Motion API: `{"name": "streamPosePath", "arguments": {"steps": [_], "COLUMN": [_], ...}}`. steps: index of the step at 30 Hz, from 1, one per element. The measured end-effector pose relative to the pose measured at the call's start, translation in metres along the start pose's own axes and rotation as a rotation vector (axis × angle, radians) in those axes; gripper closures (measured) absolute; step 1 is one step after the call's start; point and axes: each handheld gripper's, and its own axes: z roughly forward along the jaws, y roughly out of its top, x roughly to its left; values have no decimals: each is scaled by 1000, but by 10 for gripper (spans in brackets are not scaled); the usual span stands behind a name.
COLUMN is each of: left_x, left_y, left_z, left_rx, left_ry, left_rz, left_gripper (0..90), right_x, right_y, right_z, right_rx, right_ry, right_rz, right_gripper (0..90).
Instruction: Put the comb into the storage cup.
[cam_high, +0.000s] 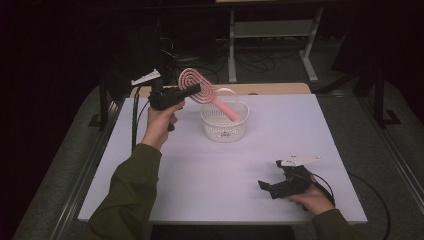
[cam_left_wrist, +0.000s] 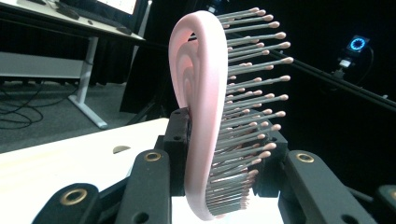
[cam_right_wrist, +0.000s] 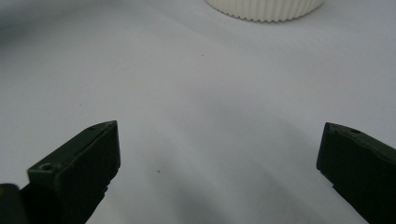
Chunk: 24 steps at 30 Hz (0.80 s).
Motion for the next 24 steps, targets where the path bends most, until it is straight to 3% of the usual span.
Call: {"name": "streamPosePath", "arguments": {"steps": [24], "left_x": [14], "left_y": [-26], "left_z": [13], "left_rx": [9], "left_ry": [64], "left_rz": [-47], "left_gripper": [655], "right_x": [1], "right_y": [0], "right_z": [0], "right_rx": [2], "right_ry": [5], "right_rz": [-5], "right_gripper": [0]}}
